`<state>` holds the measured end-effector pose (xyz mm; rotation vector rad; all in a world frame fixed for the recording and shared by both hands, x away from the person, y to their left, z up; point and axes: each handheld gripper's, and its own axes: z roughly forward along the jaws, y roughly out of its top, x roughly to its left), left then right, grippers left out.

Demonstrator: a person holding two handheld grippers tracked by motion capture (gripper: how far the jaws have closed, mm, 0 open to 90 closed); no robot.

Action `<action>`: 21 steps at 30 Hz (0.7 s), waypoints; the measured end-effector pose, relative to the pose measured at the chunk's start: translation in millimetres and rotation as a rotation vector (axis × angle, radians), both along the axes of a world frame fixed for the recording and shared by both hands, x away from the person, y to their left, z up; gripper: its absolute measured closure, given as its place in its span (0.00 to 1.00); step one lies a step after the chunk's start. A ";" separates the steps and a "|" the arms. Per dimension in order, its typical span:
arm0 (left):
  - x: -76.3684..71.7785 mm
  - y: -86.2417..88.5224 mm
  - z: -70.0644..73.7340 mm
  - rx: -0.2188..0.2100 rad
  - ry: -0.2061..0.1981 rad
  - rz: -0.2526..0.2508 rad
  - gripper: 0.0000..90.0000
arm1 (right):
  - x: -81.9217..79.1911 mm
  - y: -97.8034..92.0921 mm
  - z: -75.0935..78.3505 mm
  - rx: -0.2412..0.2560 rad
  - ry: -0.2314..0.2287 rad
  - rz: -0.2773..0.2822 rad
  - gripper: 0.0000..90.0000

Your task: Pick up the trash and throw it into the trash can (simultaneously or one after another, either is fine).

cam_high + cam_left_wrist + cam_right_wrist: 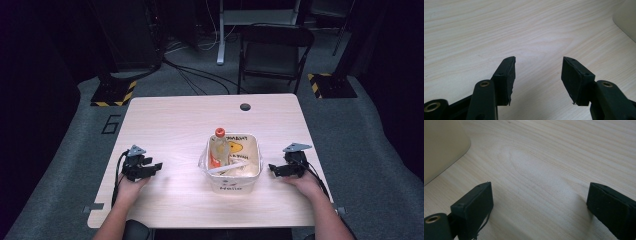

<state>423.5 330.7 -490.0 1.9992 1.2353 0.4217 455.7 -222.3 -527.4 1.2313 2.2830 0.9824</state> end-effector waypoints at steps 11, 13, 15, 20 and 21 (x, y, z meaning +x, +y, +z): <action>-0.1 17.0 -16.6 0.016 0.020 0.038 0.47 | 0.0 0.0 0.0 0.000 0.000 0.000 0.07; 0.1 19.4 -18.2 0.030 0.018 0.052 0.46 | 0.0 0.0 0.0 0.000 0.000 0.000 0.07; 0.1 22.0 -20.4 0.034 0.014 0.062 0.45 | 0.0 0.0 0.0 0.000 0.000 0.000 0.07; 0.8 28.4 -24.5 0.046 0.007 0.092 0.43 | 0.0 0.0 0.0 0.000 0.000 0.000 0.07; 1.1 28.8 -25.9 0.048 0.003 0.098 0.42 | 0.0 0.0 0.0 0.000 0.000 0.000 0.07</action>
